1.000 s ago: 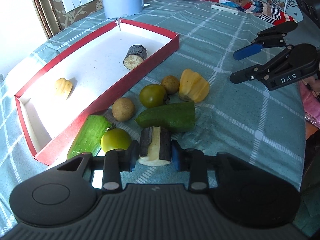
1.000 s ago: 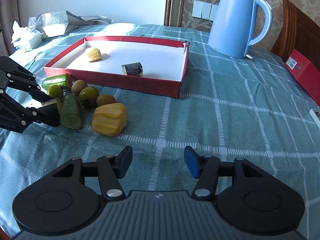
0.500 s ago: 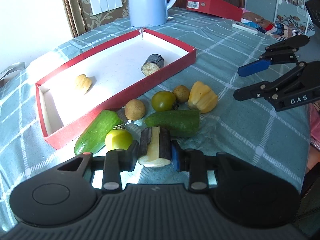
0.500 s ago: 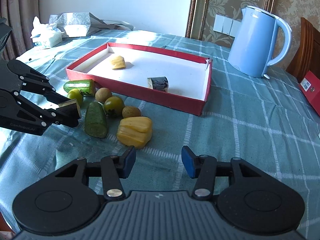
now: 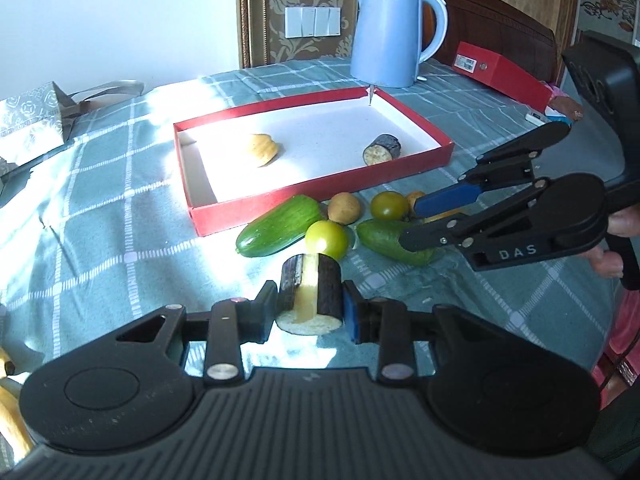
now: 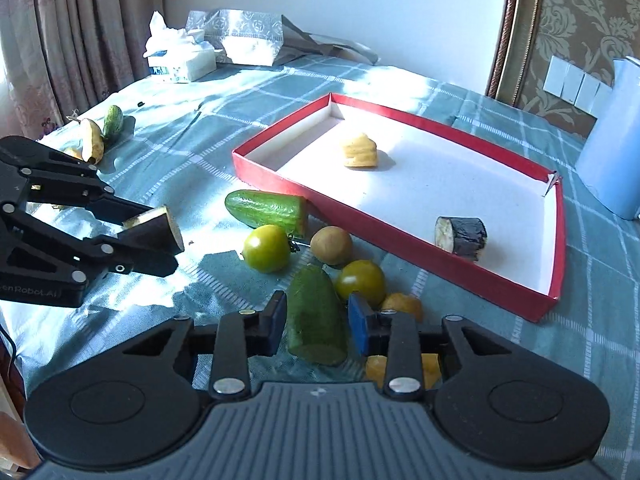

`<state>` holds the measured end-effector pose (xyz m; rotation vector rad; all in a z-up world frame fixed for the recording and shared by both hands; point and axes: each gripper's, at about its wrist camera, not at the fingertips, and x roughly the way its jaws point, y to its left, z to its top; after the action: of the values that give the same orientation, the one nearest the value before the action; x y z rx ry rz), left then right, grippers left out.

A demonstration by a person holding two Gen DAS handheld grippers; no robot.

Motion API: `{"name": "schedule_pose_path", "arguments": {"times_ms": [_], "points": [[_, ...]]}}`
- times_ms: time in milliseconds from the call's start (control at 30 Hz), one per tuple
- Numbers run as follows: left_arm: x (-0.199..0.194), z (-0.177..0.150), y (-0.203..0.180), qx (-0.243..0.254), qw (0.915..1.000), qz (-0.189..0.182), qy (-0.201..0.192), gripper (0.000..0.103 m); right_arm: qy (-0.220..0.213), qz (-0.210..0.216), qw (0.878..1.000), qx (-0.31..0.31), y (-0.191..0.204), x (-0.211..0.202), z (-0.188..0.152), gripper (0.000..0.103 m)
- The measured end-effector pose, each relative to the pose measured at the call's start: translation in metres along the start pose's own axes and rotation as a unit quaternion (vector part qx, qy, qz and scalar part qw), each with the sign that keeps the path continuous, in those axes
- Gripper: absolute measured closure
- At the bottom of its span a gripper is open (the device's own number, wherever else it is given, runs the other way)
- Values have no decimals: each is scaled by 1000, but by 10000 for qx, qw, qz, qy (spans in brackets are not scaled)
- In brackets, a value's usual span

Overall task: Organize fruits
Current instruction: 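Lift the eggplant piece with left tool while right tool grasps a green cucumber, then carry the eggplant piece into the tray and open left tool while right tool holds the cucumber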

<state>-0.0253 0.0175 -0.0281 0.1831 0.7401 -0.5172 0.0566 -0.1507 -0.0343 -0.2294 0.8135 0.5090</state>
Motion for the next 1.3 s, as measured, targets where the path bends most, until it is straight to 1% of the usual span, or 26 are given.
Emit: {"name": "schedule_pose_path", "arguments": {"times_ms": [33, 100, 167, 200, 233, 367, 433, 533, 600, 633, 667, 733, 767, 800, 833, 900, 933, 1000, 1067, 1133, 1167, 1233, 1300], "points": [[-2, -1, 2, -55, 10000, 20, -5, 73, 108, -27, 9999, -10, 0, 6, 1, 70], [-7, -4, 4, -134, 9999, 88, -31, 73, 204, 68, 9998, 53, 0, 12, 2, 70], [-10, -5, 6, -223, 9997, 108, -21, 73, 327, 58, 9994, -50, 3, 17, 2, 70], [-10, -6, 7, -238, 9996, 125, -14, 75, 399, 34, 9992, -95, 5, 20, 2, 70], [-11, -7, 7, -255, 9996, 152, -32, 79, 378, 29, 9993, -69, 5, 20, 1, 70], [-14, -6, 9, -417, 9989, 125, -149, 79, 241, -25, 9994, -233, 8, 17, -5, 71], [-11, -6, 10, -386, 9990, 177, -100, 80, 192, -72, 9993, -319, 11, 15, -7, 71], [-13, -8, 15, -429, 9989, 193, -25, 80, 185, -58, 9994, -279, 11, 11, -8, 71], [-22, -11, 19, -422, 9991, 46, 11, 80, 152, -12, 9995, -262, 10, 7, -10, 71], [-27, -12, 19, -404, 9992, 38, 6, 79, 116, -17, 9996, -243, 10, 4, -11, 71], [-33, -14, 18, -360, 9993, 84, -26, 77, 82, -18, 9997, -208, 9, 3, -11, 71], [-41, -18, 17, -334, 9994, -31, 16, 48, 20, -21, 9999, -153, 7, 0, -11, 71], [-44, -19, 15, -324, 9995, -45, -14, 44, -18, -42, 9999, -135, 7, -1, -11, 71], [-46, -21, 12, -312, 9995, -104, -12, 39, -15, -52, 9999, -149, 6, -1, -11, 71], [-48, -22, 7, -285, 9994, -212, 1, 35, -17, -76, 9999, -142, 5, -1, -12, 71], [-51, -24, -5, -255, 9991, -351, -43, 31, -42, -111, 9999, -71, 2, -4, -14, 71], [-51, -25, -11, -253, 9985, -485, -47, 29, -36, -122, 9999, -50, 0, -6, -15, 71], [-49, -28, -27, -130, 9972, -734, -3, 29, -62, -180, 9998, 13, -5, -11, -18, 71], [-44, -32, -48, 235, 9960, -859, 74, 29, -85, -236, 9996, 94, -10, -17, -22, 71], [-37, -36, -66, 665, 9921, -1042, 216, 30, -94, -279, 9994, 173, -16, -24, -25, 71], [-33, -38, -72, 805, 9902, -1104, 281, 31, -99, -302, 9993, 211, -19, -28, -27, 71], [-26, -41, -86, 1148, 9846, -1263, 383, 36, -125, -382, 9988, 273, -25, -34, -30, 71], [-20, -43, -96, 1520, 9795, -1263, 382, 41, -146, -463, 9983, 332, -33, -39, -33, 71]]}}
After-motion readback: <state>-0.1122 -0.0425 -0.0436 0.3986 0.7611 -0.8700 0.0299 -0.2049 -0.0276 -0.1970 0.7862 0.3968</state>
